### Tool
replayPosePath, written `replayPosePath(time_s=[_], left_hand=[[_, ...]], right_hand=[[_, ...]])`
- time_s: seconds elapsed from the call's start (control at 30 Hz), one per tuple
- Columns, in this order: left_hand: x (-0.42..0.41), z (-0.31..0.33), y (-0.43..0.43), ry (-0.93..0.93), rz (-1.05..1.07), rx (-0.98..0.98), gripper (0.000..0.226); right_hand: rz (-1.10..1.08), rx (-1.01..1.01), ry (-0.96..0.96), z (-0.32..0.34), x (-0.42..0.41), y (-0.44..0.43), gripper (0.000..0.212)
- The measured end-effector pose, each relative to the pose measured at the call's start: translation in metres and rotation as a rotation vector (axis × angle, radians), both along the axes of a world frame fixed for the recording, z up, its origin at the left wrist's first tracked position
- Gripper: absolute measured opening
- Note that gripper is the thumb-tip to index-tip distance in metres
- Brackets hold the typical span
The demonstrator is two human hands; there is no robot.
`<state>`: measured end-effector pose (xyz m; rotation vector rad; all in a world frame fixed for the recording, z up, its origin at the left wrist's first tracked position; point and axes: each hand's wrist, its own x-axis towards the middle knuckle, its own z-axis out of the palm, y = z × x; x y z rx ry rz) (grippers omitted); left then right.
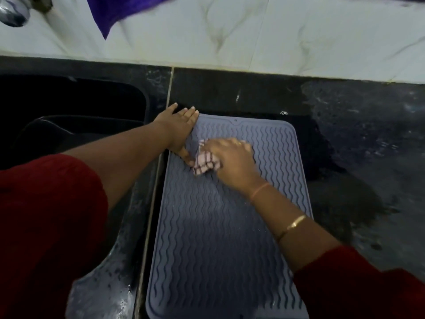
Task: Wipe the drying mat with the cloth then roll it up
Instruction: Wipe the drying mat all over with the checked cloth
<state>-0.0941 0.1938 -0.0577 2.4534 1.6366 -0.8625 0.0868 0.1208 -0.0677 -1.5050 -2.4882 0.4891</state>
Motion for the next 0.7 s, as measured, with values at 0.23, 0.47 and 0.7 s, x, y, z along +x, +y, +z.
replayPosePath(time_s=[0.23,0.47,0.7], left_hand=[[0.005,0.006,-0.003,0.018,0.022,-0.02,0.148],[0.008,0.009,-0.007,0.041,0.035,-0.011,0.148],[0.006,0.008,-0.008,0.025,0.034,0.006,0.145]], right_hand=[[-0.094,-0.074,0.364,0.022,0.007,0.029,0.033],[-0.187,-0.012,-0.052,0.003,-0.008,0.042,0.045],[0.063,-0.252,0.21,0.014,0.022,-0.009,0.028]])
